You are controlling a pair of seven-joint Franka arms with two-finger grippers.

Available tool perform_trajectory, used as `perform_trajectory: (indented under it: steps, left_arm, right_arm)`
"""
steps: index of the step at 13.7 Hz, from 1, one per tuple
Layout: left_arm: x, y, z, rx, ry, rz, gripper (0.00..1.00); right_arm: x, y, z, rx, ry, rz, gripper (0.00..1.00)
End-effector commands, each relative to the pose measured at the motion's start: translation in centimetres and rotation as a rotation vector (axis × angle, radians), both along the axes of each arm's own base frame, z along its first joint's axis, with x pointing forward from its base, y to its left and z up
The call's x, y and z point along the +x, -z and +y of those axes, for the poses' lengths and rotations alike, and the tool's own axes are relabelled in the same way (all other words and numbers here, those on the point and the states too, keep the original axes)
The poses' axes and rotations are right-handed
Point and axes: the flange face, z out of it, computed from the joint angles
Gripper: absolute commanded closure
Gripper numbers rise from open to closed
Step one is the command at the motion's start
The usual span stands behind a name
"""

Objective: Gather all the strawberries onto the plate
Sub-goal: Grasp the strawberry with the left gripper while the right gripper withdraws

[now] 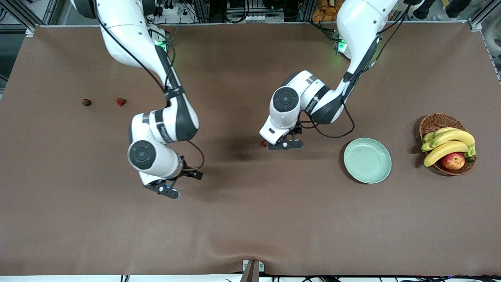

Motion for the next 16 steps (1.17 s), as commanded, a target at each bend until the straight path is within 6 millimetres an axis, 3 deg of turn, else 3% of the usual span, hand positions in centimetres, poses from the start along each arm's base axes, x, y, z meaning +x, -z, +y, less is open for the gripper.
perform_trajectory:
  steps: [1,5,7,10,13,16]
  left_arm:
    - [-0.2,2.9,-2.0,0.014,0.082,-0.043,0.0]
    - [-1.6,2.8,-4.4,-0.025,0.11,-0.062,0.0]
    - [-1.1,3.3,-5.2,-0.036,0.102,-0.064,0.0]
    - [-2.0,5.0,-6.9,-0.032,0.133,-0.055,0.0]
    - [-1.3,5.8,-6.9,-0.033,0.133,-0.057,0.0]
    - [-0.4,6.1,-7.0,-0.039,0.124,-0.063,0.0]
  right_arm:
    - [0.4,-1.5,-5.3,-0.011,-0.142,-0.012,0.0]
    - [-0.7,-3.0,-13.6,0.036,-0.263,0.005,0.0]
    - [-1.5,-4.4,-16.8,0.072,-0.265,0.022,0.0]
    - [-1.7,-6.4,-19.7,0.094,-0.238,0.037,0.0]
    - [-1.7,-6.8,-21.6,0.091,-0.273,0.027,0.0]
    - [-2.2,-7.2,-25.0,0.104,-0.342,0.049,0.0]
